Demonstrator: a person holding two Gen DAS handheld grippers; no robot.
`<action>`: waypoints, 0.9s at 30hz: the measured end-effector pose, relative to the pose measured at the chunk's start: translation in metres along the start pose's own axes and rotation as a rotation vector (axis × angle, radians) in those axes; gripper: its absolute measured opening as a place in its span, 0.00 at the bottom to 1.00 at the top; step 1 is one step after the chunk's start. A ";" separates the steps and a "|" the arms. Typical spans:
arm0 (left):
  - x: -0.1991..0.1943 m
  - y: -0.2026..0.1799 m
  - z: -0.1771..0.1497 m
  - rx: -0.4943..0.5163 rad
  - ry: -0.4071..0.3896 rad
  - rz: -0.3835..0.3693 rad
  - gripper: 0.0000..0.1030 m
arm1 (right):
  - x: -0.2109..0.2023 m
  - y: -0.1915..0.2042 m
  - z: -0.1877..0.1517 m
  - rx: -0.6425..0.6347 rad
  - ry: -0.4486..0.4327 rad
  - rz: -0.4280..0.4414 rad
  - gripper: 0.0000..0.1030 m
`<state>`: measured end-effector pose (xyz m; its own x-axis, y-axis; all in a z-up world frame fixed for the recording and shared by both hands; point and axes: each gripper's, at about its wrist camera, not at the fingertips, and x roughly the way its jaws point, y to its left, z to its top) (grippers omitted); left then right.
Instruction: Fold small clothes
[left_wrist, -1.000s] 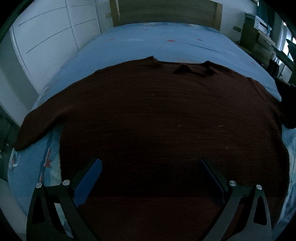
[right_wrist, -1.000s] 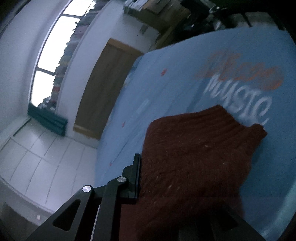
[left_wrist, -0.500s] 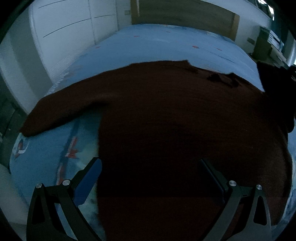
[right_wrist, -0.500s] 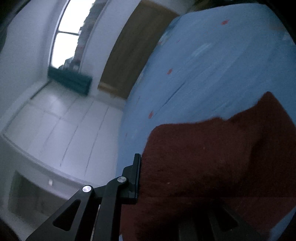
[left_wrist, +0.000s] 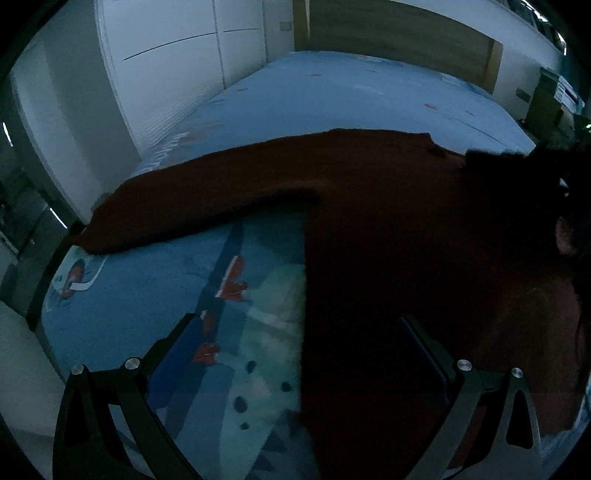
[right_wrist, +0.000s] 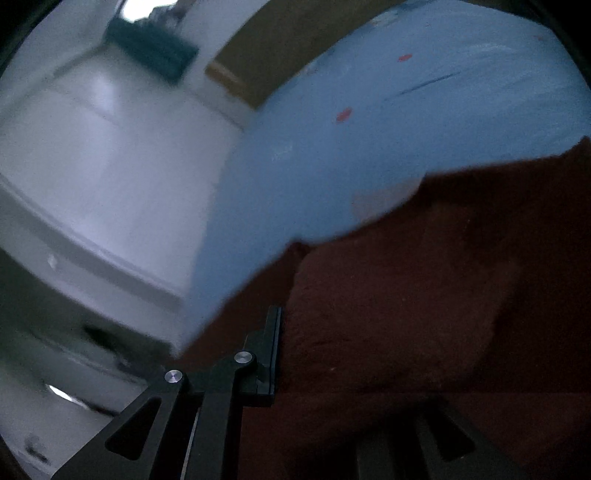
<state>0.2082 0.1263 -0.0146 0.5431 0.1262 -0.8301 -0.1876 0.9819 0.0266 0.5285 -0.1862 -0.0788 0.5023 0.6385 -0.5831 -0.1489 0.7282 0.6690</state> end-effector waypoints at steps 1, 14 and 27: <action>-0.001 0.003 -0.001 -0.004 0.001 0.003 0.99 | 0.007 0.003 -0.008 -0.020 0.018 -0.019 0.11; -0.011 0.028 -0.005 -0.030 -0.006 0.002 0.99 | 0.052 0.036 -0.058 -0.321 0.141 -0.299 0.47; -0.006 0.054 -0.010 -0.062 0.000 -0.001 0.99 | 0.051 0.069 -0.070 -0.478 0.097 -0.353 0.60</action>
<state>0.1867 0.1770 -0.0134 0.5432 0.1253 -0.8302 -0.2374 0.9714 -0.0087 0.4840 -0.0862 -0.0946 0.5144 0.3407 -0.7870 -0.3652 0.9173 0.1584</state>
